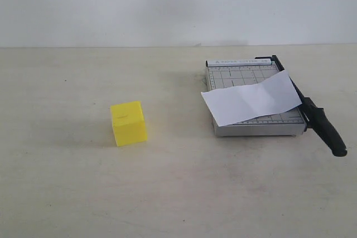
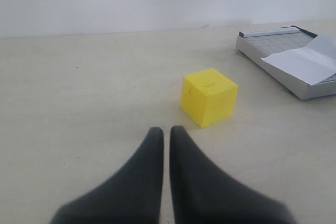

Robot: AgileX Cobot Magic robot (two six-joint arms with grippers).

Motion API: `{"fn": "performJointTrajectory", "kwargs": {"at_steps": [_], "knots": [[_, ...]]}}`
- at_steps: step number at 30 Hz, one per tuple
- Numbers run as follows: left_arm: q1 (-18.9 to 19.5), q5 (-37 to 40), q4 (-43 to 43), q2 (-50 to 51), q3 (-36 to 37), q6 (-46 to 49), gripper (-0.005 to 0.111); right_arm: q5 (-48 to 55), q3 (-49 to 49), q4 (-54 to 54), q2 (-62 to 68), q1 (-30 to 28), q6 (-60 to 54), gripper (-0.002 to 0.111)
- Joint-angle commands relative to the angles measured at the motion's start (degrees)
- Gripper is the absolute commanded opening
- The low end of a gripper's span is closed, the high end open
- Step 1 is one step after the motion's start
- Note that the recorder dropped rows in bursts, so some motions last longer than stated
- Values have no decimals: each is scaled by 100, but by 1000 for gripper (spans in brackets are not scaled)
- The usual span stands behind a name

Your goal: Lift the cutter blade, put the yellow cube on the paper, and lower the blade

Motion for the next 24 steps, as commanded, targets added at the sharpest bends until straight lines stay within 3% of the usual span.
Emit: {"fn": "performJointTrajectory", "kwargs": {"at_steps": [1, 10, 16, 24], "knots": [[-23, -98, 2, -9, -5, 41, 5, -71, -1, -19, -18, 25, -8, 0], [-23, -134, -239, -9, -5, -102, 5, -71, -1, -19, -18, 25, -8, 0], [-23, -1965, -2064, -9, -705, -325, 5, -71, -1, -19, -18, 25, -8, 0], [-23, -1676, -2064, -9, -1504, -325, 5, -71, -1, -19, -18, 25, -8, 0]]}}
